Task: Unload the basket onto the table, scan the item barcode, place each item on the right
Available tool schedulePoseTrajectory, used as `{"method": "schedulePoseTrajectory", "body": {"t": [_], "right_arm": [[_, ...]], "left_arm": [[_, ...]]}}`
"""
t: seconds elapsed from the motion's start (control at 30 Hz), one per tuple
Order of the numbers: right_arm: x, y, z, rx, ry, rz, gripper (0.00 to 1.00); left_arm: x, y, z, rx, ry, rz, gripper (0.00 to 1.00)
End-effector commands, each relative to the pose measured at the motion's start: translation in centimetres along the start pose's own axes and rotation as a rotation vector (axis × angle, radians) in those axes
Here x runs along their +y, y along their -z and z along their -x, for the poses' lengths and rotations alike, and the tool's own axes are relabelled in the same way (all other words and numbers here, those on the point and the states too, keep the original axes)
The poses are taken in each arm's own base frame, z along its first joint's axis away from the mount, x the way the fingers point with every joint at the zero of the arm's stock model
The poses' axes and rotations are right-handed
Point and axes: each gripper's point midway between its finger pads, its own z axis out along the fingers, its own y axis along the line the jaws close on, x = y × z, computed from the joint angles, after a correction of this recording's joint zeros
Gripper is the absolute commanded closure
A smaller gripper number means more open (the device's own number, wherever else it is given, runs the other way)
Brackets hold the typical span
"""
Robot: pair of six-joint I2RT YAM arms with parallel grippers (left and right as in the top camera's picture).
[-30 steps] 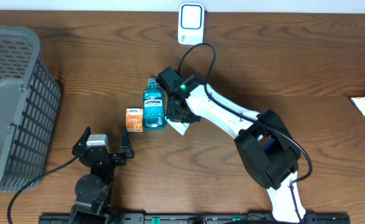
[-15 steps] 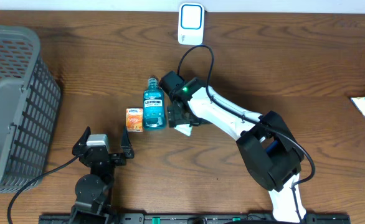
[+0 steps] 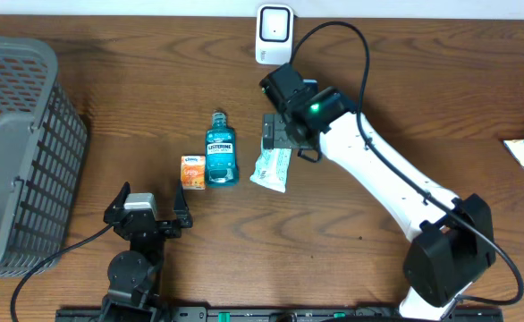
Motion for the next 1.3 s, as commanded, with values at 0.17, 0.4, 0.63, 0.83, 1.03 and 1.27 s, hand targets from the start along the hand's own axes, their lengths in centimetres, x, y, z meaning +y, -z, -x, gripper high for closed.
{"method": "schedulePoseTrajectory", "body": {"t": [0.17,0.4,0.63,0.83,1.03,1.27], "right_arm": [[-0.5,-6.9,-4.3,0.236,0.003,0.221,0.27],[0.9,-9.2,-5.5,0.221,0.030,0.395,0.26],[0.3,-12.5,-7.4,0.257,-0.003,0.375,0.25],[0.1,-16.0,-8.7,0.290,-0.007,0.357,0.28],[-0.8,-17.5,-10.4,0.362,-0.021,0.320,0.99],[-1.1,-14.5,-8.0,0.335,0.027,0.363,0.99]], "left_arm": [[0.2,-0.1,-1.8,0.052,-0.015,0.009,0.02],[0.2,-0.1,-1.8,0.052,-0.015,0.009,0.02],[0.2,-0.1,-1.8,0.052,-0.015,0.009,0.02],[0.2,-0.1,-1.8,0.052,-0.015,0.009,0.02],[0.2,-0.1,-1.8,0.052,-0.015,0.009,0.02],[0.2,-0.1,-1.8,0.052,-0.015,0.009,0.02]]}}
